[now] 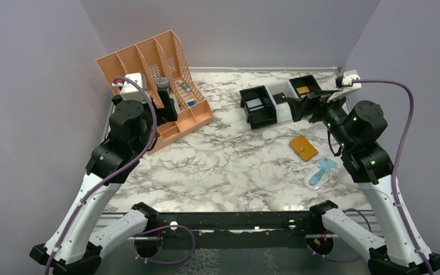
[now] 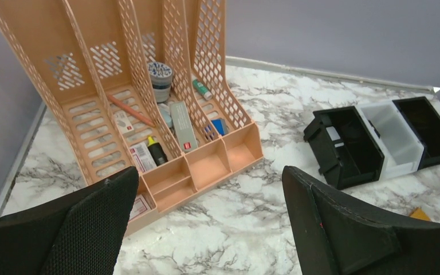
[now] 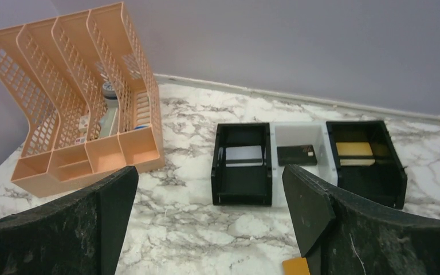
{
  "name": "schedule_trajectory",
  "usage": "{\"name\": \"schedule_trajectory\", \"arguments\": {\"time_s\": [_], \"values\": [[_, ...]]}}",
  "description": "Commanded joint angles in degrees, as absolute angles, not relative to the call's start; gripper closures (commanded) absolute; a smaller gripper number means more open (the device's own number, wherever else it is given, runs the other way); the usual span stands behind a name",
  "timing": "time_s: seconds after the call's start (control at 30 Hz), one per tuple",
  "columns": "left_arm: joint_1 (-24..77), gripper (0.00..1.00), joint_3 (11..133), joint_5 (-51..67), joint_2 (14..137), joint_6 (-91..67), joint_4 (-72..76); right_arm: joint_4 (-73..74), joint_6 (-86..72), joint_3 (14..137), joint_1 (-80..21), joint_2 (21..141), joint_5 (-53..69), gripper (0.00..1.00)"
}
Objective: Take the credit cards out of the card holder
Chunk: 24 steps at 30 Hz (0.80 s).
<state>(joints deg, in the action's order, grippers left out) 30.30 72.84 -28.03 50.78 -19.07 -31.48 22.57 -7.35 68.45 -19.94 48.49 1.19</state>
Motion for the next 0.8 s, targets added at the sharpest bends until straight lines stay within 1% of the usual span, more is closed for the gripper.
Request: {"name": "schedule_trajectory", "arguments": {"time_s": [0.0,0.13,0.23,0.33,0.43,0.63,0.77], "values": [[27.6,0.01,66.8,-19.1,48.0,-20.8,-28.1,21.3,-11.8,62.4,-17.6,44.5,5.3,0.00],[25.8,0.01,60.7,-11.0,47.8,-22.0,-25.6,19.1,-14.9,55.1,-15.3,40.8,10.4,0.00],[26.8,0.01,56.3,-7.0,49.1,-22.8,-23.6,17.2,-17.8,49.4,-13.8,38.4,13.6,0.00],[30.0,0.01,51.7,-6.2,51.6,-24.1,-21.0,14.7,-21.0,42.7,-12.5,37.2,15.8,0.01],[33.9,0.01,47.5,-5.7,55.0,-25.7,-17.5,14.1,-21.8,39.1,-11.5,37.7,18.0,0.01],[39.3,0.01,40.7,-3.2,63.1,-29.0,-8.4,14.1,-22.8,34.9,-10.2,41.0,22.3,0.01],[41.0,0.01,39.3,-2.0,69.6,-29.9,-3.5,10.6,-24.7,31.4,-9.8,42.6,24.0,0.01]]}}
